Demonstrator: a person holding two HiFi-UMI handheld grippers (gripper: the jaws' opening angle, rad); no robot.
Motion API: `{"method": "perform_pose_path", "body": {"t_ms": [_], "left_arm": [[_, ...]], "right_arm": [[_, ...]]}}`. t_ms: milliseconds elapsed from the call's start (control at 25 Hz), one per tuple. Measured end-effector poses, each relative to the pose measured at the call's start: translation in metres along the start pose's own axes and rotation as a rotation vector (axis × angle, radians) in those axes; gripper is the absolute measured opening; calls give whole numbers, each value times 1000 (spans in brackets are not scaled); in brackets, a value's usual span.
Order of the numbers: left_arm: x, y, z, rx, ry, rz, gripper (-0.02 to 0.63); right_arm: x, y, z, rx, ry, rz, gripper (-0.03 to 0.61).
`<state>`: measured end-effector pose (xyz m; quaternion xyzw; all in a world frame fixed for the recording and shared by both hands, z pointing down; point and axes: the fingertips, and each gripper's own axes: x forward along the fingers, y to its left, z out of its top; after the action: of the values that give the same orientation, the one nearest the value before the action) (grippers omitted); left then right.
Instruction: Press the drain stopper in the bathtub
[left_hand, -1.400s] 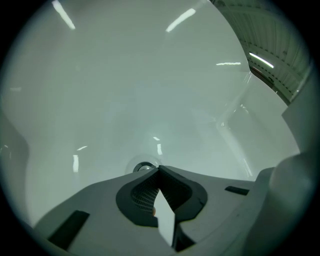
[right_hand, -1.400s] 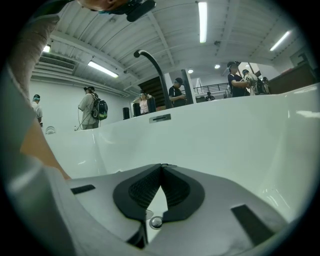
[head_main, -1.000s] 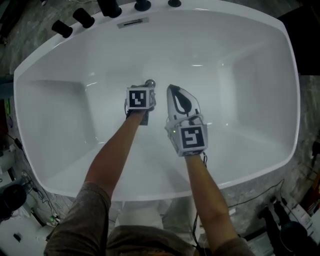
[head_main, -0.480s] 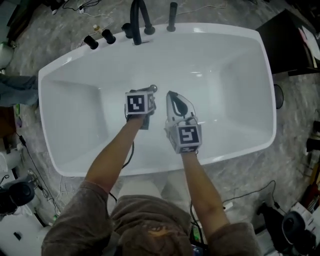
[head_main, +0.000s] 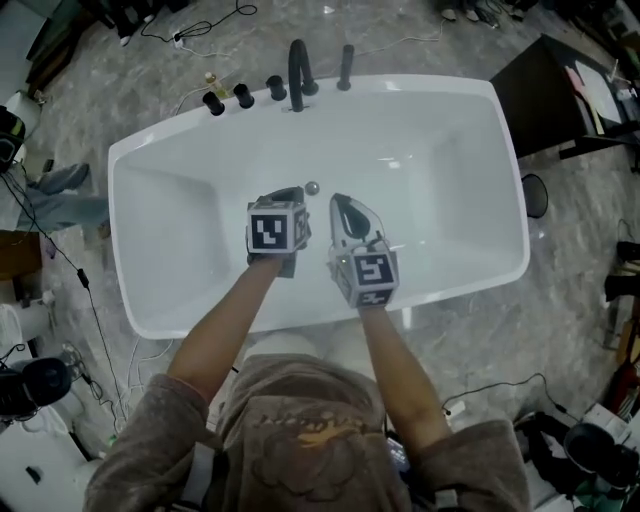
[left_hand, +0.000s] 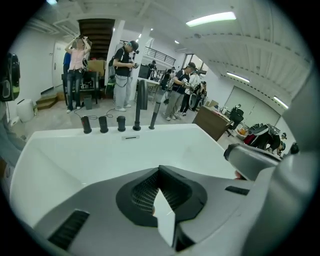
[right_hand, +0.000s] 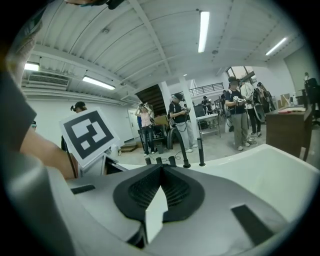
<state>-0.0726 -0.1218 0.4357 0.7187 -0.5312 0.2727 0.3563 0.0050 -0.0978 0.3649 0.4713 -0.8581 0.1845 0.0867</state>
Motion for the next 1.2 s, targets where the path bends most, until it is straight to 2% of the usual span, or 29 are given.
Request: {"method": "perform_pose_path", "body": {"t_ms": [160,360,680,880,1200], "left_arm": [[-52,-12,19,39,-62,-36,3],[-113,-38,36,145,-162,-92,3],[-182,-71,34,283,-298,-210,3],[-219,-74,32,349,-386,-269,3],[-268,-73,31,395,-553,-386,3]], "right_arm": [[-20,21,22,3,-3,17,0],[-49,50,41,-15,0,59,0],[-86,82,67,-30,-30,100,0],[-107,97,83,-39,-71,122,0],[-132,128,100,-77,-155,188,0]]}}
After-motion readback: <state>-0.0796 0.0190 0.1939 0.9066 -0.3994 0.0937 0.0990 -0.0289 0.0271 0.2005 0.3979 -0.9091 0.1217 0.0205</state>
